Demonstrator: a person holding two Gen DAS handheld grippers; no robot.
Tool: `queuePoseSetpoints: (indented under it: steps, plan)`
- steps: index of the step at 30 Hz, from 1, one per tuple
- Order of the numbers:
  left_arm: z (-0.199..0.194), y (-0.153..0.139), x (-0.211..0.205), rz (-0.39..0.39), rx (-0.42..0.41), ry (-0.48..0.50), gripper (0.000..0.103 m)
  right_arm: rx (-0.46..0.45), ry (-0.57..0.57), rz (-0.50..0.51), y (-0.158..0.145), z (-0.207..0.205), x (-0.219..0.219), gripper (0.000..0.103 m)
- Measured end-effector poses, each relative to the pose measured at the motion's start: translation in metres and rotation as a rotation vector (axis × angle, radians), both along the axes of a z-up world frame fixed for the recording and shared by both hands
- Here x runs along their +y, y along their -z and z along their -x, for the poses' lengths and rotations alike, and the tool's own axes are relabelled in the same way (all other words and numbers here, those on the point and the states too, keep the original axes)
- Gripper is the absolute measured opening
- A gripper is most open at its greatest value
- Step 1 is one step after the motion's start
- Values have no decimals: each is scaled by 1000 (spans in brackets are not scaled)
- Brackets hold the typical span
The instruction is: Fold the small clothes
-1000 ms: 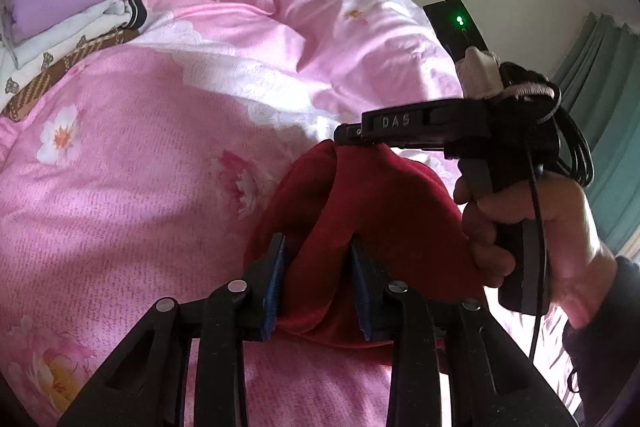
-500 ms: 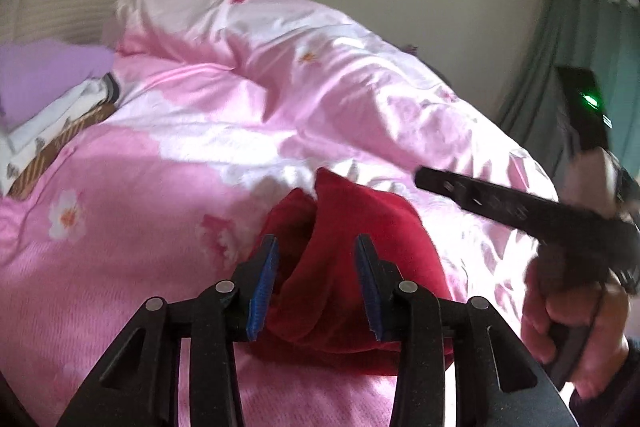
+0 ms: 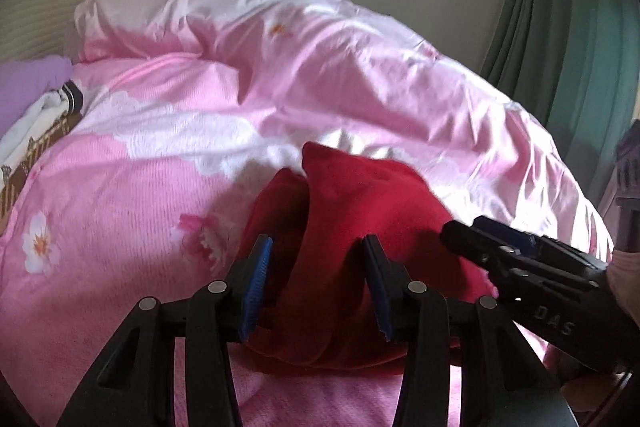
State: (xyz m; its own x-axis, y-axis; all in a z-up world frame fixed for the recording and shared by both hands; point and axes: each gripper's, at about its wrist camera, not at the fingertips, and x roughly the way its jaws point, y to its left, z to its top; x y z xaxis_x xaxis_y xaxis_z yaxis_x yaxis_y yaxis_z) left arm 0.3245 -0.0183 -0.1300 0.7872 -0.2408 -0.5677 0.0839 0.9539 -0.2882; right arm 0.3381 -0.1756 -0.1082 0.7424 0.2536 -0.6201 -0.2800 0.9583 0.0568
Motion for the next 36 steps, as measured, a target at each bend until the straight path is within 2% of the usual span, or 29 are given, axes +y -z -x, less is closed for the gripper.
queuePoseSetpoints:
  steps: [7,10,12,15,16,20,24,29,36]
  plan:
    - [-14,25,0,-11,94,-13,51,-2,-4,23,20,2,5,48]
    - [-17,32,0,-16,116,-10,51,-3,10,10,30,2,1,55]
    - [-17,33,-1,-22,116,-8,52,2,18,-21,35,2,-4,59]
    - [-13,25,0,-18,95,8,54,2,30,-78,28,2,-14,64]
    - [-11,20,0,-15,87,12,55,1,44,-90,25,2,-18,71]
    - [-4,5,4,-19,57,-5,78,6,97,-128,18,5,-36,84]
    - [-6,7,13,11,81,-11,83,63,115,-218,27,3,-52,87]
    - [-11,19,21,64,139,-13,88,167,122,-390,44,-10,-63,92]
    - [-17,39,27,152,186,-5,96,285,64,-549,67,-32,-65,96]
